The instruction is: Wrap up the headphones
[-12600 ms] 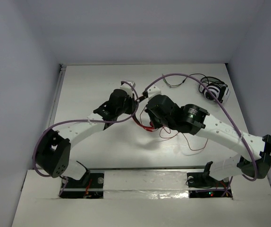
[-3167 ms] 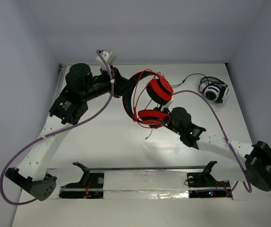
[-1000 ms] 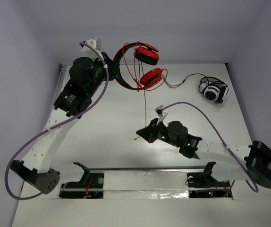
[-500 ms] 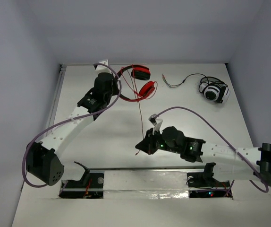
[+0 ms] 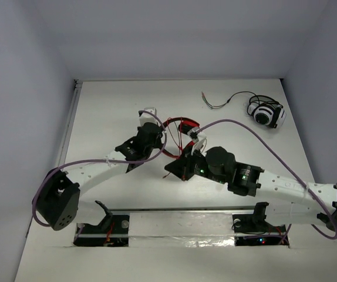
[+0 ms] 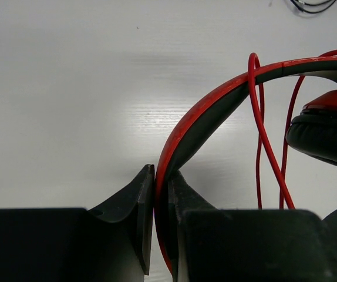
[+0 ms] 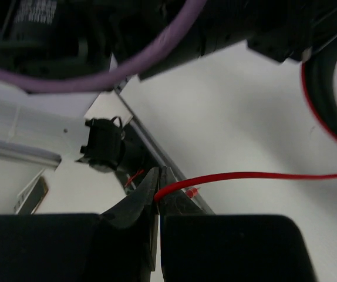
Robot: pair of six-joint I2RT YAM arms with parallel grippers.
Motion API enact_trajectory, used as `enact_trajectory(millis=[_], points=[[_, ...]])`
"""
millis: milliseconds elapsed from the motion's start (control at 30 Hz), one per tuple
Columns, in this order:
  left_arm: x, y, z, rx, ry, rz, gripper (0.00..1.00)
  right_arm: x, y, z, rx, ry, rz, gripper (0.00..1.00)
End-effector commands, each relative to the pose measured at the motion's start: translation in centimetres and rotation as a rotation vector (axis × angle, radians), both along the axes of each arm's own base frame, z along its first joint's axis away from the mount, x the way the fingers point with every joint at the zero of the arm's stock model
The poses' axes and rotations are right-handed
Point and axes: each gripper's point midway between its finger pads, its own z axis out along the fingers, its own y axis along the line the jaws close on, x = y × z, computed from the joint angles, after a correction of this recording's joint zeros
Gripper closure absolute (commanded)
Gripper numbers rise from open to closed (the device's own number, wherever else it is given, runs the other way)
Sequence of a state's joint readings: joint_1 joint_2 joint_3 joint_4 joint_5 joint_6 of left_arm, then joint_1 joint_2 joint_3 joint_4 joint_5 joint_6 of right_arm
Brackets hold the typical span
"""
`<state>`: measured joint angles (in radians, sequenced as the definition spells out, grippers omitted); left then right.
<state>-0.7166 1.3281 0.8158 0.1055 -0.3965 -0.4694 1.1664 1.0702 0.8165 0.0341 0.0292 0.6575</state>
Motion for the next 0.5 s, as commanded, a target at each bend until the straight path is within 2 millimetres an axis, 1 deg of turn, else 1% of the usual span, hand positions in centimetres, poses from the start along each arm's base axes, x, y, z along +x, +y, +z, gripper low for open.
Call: enact_trajectory(millis=[0,33,100,133,167,233,267,333,467], points=[[0.6,-1.5,2.2,-0.126,-0.093,0.014,1.00,3.0,-0.6,2.9,0.044,-0.078,-0.171,1.00],[0.2,-1.8,2.0,-0.134,-0.089,0.004,1.00,3.4,-0.6,3.6,0.069,-0.088,-0.194,1.00],[-0.5,-1.9,1.0,-0.143,-0.068,-0.018,1.00,4.4,-1.1,4.2,0.107,-0.091,-0.259,1.00],[-0.6,-2.0,1.0,-0.158,-0.068,-0.025,1.00,4.7,-1.1,4.6,0.133,-0.097,-0.281,1.00],[-1.2,-2.2,0.3,-0.158,-0.053,-0.039,1.00,4.9,-1.3,4.9,0.153,-0.094,-0.301,1.00],[-1.6,-2.3,0.2,-0.180,-0.051,-0.051,1.00,6.0,-1.9,5.2,0.174,-0.099,-0.374,1.00],[-2.0,-2.4,-0.1,-0.190,-0.040,-0.062,1.00,6.4,-2.0,5.1,0.183,-0.091,-0.400,1.00],[-2.3,-2.5,0.0,-0.205,-0.041,-0.071,1.00,7.4,-2.8,5.5,0.212,-0.091,-0.475,1.00],[-3.2,-2.9,-0.3,-0.215,-0.029,-0.097,1.00,8.5,-3.3,5.0,0.244,-0.061,-0.563,1.00]])
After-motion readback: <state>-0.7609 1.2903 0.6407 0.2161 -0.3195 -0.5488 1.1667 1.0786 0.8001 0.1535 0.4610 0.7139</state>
